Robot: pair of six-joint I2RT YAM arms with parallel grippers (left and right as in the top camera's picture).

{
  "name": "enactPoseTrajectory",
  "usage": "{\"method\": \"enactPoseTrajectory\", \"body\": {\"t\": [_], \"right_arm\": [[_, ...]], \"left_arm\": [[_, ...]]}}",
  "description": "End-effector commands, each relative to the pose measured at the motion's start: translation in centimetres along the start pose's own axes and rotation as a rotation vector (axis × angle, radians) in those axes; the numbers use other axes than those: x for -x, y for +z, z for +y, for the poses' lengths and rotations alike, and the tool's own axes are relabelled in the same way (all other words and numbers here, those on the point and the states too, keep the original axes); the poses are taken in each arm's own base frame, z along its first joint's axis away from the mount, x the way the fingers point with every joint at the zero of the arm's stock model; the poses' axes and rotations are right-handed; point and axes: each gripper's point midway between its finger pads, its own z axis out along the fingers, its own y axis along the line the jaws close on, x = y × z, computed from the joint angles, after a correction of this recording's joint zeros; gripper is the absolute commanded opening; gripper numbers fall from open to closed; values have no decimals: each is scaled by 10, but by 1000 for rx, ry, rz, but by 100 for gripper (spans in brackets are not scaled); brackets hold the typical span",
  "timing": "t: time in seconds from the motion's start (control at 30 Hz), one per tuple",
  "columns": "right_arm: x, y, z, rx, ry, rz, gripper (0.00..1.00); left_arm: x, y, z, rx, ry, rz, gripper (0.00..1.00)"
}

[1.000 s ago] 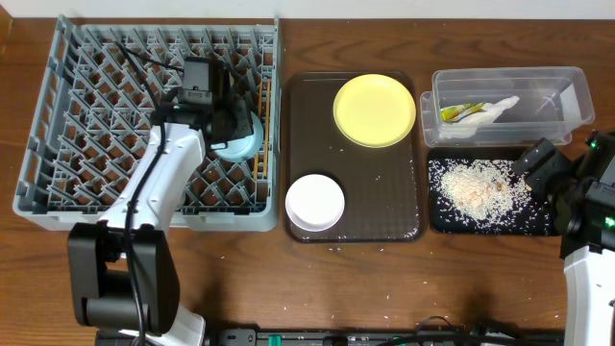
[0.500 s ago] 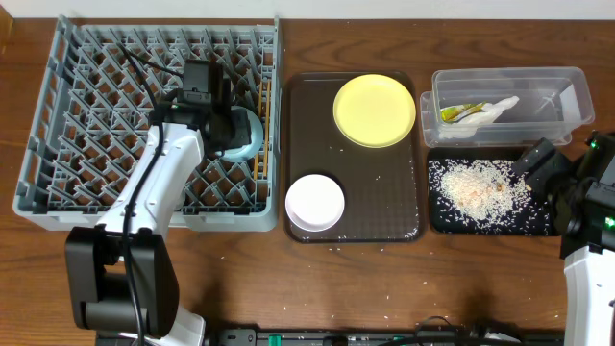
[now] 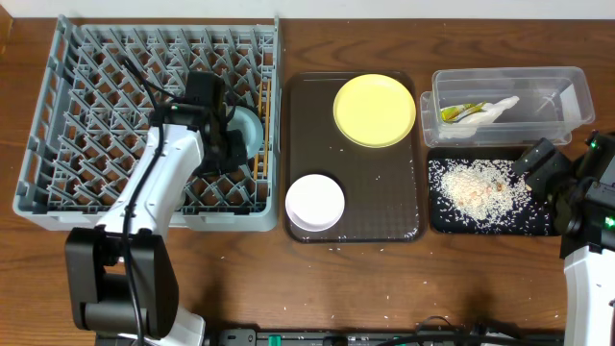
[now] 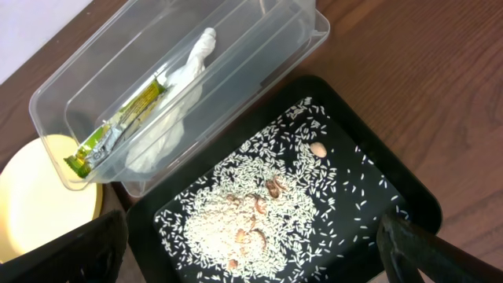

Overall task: Sort waste into correct bins and load items into the dishwasher
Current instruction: 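Open the left gripper to release the blue bowl and withdraw, then reach the left gripper to the white bowl on the dark tray and grasp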

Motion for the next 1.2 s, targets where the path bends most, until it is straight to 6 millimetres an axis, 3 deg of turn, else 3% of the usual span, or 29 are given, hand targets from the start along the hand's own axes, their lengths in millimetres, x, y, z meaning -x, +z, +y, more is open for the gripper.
{"method": "enactPoseTrajectory", "body": {"t": [0.0,0.13,0.33,0.43,0.6,0.73,0.83,0.93,0.97,1.0,1.07,1.1,1.13,1.17], "right_arm": [[6,-3,-2,-11,-1,-19,99],[6,-3,-2,-11,-1,-19,99],[6,-3,-2,-11,-1,-19,99],[6,-3,-2,-11,-1,-19,99],[6,-3,-2,-11,-1,-19,99],[6,-3,-2,-11,-1,-19,99],[6,-3,-2,-11,-1,-19,99],[6,-3,-2,-11,-1,-19,99],[6,-3,-2,-11,-1,-19,99],[6,-3,-2,-11,-1,-19,99],[6,-3,-2,-12,-1,-19,99],[6,-3,-2,-11,-1,-19,99],[6,-3,-2,-11,-1,-19,99],[6,-3,-2,-11,-1,-19,99]], "left_arm": [[-5,5,9,36,-17,-16,8],[-7,14,10,33,-20,-24,8],[23,11,-1,-17,-13,-145,8],[28,1,-10,-62,-9,-162,8],[39,-30,-15,-87,-2,-252,8],[24,-51,-24,-136,14,-242,8],[4,-69,-61,-270,89,-220,8],[-20,-73,-95,-292,206,-201,16],[-30,-69,-107,-282,253,-190,17],[-42,-59,-119,-233,316,-186,27],[-54,-44,-129,-149,387,-178,29],[-59,-35,-134,-124,417,-168,27],[-66,-23,-139,-91,450,-150,12],[-69,-14,-140,-58,456,-141,8]]}}
